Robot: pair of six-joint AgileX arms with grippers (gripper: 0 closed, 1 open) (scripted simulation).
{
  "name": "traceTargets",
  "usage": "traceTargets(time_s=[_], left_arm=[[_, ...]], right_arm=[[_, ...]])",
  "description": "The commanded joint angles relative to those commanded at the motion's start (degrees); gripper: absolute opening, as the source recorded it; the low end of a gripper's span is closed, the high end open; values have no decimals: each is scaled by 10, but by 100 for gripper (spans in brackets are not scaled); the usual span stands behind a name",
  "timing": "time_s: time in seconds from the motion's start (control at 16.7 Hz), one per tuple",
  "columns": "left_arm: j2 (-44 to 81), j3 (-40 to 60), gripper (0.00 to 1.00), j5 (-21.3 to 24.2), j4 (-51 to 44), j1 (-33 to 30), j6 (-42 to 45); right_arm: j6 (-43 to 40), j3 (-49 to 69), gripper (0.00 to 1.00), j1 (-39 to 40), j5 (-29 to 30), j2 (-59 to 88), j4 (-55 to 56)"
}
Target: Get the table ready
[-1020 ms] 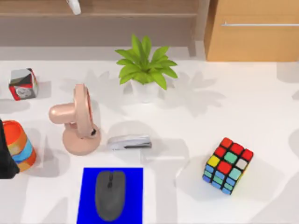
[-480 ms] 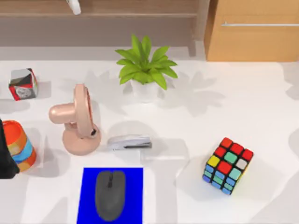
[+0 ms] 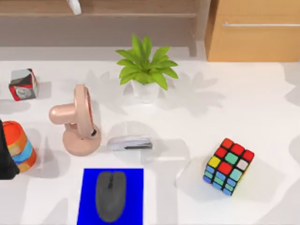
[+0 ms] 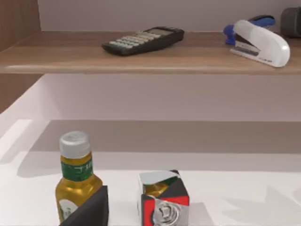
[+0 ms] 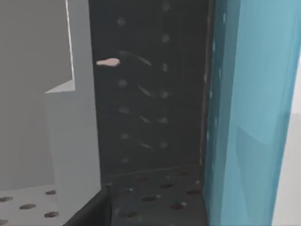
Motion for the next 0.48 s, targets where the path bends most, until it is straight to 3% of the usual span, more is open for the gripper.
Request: traceTargets(time_s=[0.48], left_arm=[[0,0,100,0,0,0,0]], right_arm=[[-9,-85,100,-29,-28,-52,23]])
